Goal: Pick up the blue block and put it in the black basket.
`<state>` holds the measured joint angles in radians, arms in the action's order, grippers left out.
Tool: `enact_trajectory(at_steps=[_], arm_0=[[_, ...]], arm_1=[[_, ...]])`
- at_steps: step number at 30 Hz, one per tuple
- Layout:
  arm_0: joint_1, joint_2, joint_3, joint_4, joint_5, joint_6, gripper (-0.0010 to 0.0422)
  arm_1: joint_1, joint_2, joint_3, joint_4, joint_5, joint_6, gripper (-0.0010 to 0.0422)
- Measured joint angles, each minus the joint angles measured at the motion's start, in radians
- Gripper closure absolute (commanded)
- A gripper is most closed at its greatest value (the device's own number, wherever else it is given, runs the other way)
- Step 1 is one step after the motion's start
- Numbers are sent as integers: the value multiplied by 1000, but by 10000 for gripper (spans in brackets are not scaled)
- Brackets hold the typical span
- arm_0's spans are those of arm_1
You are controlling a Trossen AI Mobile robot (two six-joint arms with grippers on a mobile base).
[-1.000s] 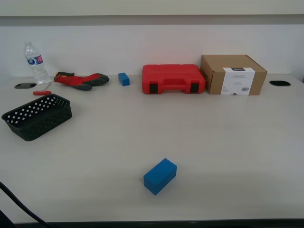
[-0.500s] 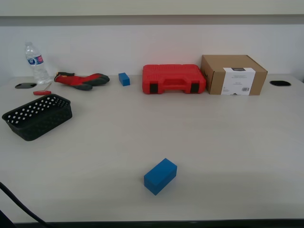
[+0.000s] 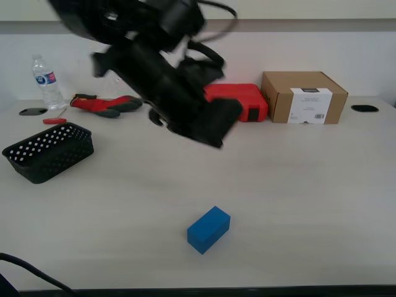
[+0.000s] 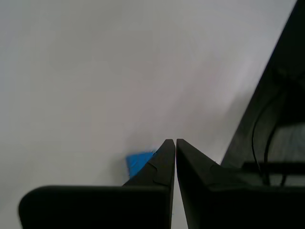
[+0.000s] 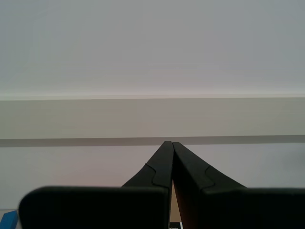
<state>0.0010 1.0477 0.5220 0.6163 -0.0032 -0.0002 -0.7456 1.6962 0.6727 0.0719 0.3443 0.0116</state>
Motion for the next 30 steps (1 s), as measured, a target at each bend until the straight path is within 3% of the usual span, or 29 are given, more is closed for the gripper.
enact_trajectory(at_steps=[3, 7, 9, 12, 16, 19, 26, 30], arm_0=[[0, 0, 0, -1, -1, 0, 413], [0, 0, 0, -1, 0, 0, 413], [0, 0, 0, -1, 0, 0, 413], [0, 0, 0, -2, -1, 0, 413], [0, 0, 0, -2, 0, 0, 413], [-1, 0, 0, -2, 0, 0, 413], [-1, 0, 0, -2, -1, 0, 413], [0, 0, 0, -2, -2, 0, 413]], arm_1=[[-47, 152, 170, -183, -31, 71, 413], [-48, 298, 370, -214, -40, 87, 413], [-47, 370, 456, -250, -46, 153, 413], [-48, 504, 559, -366, -50, 232, 413], [-48, 667, 640, -511, -39, 242, 413], [-46, 706, 660, -554, 3, 242, 412], [-48, 685, 729, -816, 18, 297, 412], [-47, 686, 735, -869, 25, 310, 411]])
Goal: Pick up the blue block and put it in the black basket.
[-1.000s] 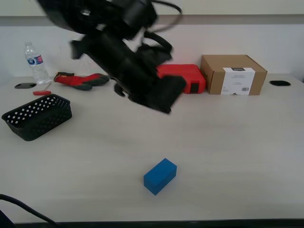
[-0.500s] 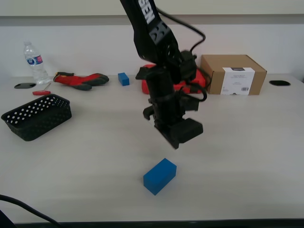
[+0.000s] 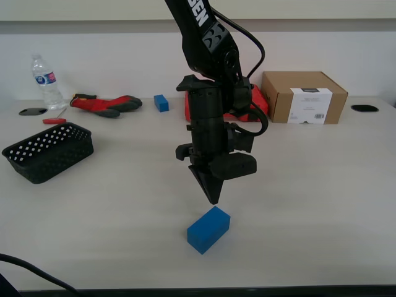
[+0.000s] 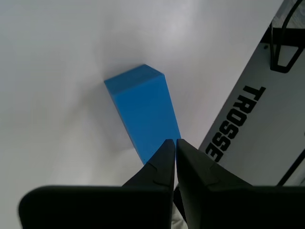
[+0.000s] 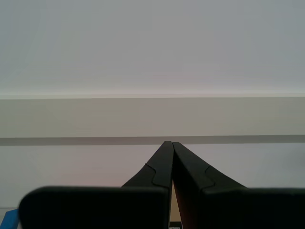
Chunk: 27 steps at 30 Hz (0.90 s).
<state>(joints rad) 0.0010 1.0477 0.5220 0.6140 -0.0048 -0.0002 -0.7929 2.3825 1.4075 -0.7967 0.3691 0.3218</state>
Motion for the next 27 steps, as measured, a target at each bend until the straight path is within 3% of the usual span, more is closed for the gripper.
enact_trajectory(at_steps=[2, 5, 8, 12, 15, 17, 21, 25, 27], arm_0=[[-1, 0, 0, 0, 0, 0, 413], [-1, 0, 0, 0, 0, 0, 413], [0, 0, 0, 0, 0, 0, 413], [-1, 0, 0, 0, 0, 0, 413], [0, 0, 0, 0, 0, 0, 413], [0, 0, 0, 0, 0, 0, 413], [-1, 0, 0, -3, 0, 0, 413], [0, 0, 0, -5, 0, 0, 413], [0, 0, 0, -5, 0, 0, 413]], arm_1=[[0, 0, 0, -20, 1, 11, 394], [0, 0, 8, -52, 4, 8, 331], [0, 0, 33, -97, 7, 3, 232], [-1, 2, 31, -16, 6, -23, 73], [-8, 1, -4, 64, -60, -67, 1], [-18, 2, -48, 131, -138, -79, 38], [-35, 109, -79, 206, -87, -123, 153], [-66, 280, 58, 43, -73, -79, 256], [-78, 332, 117, -29, -46, -96, 336]])
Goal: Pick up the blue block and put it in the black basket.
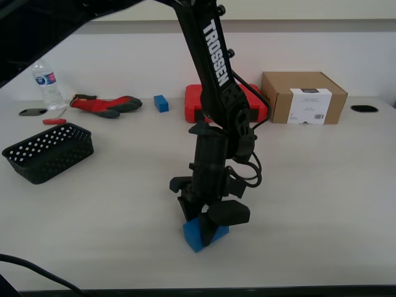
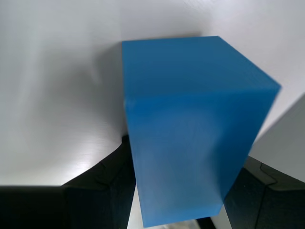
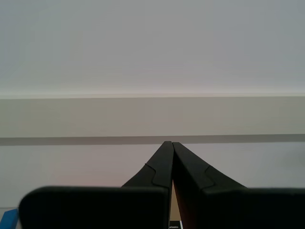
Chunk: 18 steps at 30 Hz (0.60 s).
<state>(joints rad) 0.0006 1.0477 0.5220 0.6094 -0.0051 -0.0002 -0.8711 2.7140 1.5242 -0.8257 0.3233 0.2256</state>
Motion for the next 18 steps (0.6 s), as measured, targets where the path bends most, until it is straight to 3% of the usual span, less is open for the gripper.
enact_trajectory(at_steps=[2, 5, 9, 11, 14, 18], arm_0=[[0, 0, 0, -2, 0, 0, 413], [0, 0, 0, -12, 0, 0, 413], [0, 0, 0, -19, -1, 0, 413], [1, 0, 0, -19, 0, 0, 413], [0, 0, 0, -19, 0, 0, 413], [0, 0, 0, -25, 0, 0, 413]], arm_1=[[-1, 28, 42, -58, 38, 7, 413], [3, -4, 69, -109, 22, 55, 416], [25, -206, 65, -116, -113, 113, 414], [58, -365, 58, -82, -251, 137, 414], [186, -506, 3, 5, -430, 166, 414], [528, -594, -97, 45, -479, 166, 414]])
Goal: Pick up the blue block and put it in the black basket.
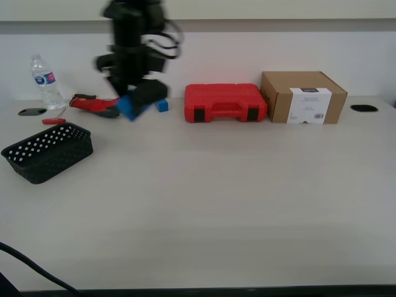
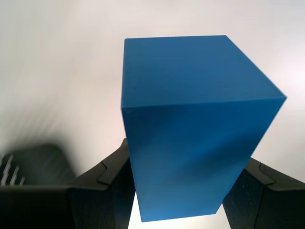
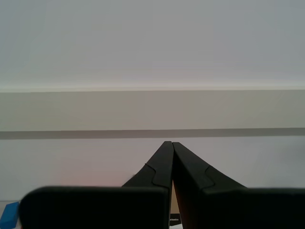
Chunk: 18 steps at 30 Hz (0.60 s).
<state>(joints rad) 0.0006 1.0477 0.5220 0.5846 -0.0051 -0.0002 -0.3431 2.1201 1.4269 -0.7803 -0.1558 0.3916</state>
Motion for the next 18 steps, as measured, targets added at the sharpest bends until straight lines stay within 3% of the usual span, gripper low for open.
enact_trajectory(at_steps=[3, 5, 8, 12, 18], arm_0=[[0, 0, 0, 0, 0, 0, 413], [0, 0, 0, 0, 0, 0, 413], [0, 0, 0, 0, 0, 0, 413], [0, 0, 0, 0, -1, 0, 413], [0, 0, 0, 0, 0, 0, 413]], arm_1=[[293, -3, -92, 51, -3, 19, 414], [459, -2, -147, 123, 63, 23, 414], [647, -9, -214, 246, 90, 60, 414], [717, -3, -212, 353, 182, 76, 414], [702, 4, -212, 468, 195, 106, 413]])
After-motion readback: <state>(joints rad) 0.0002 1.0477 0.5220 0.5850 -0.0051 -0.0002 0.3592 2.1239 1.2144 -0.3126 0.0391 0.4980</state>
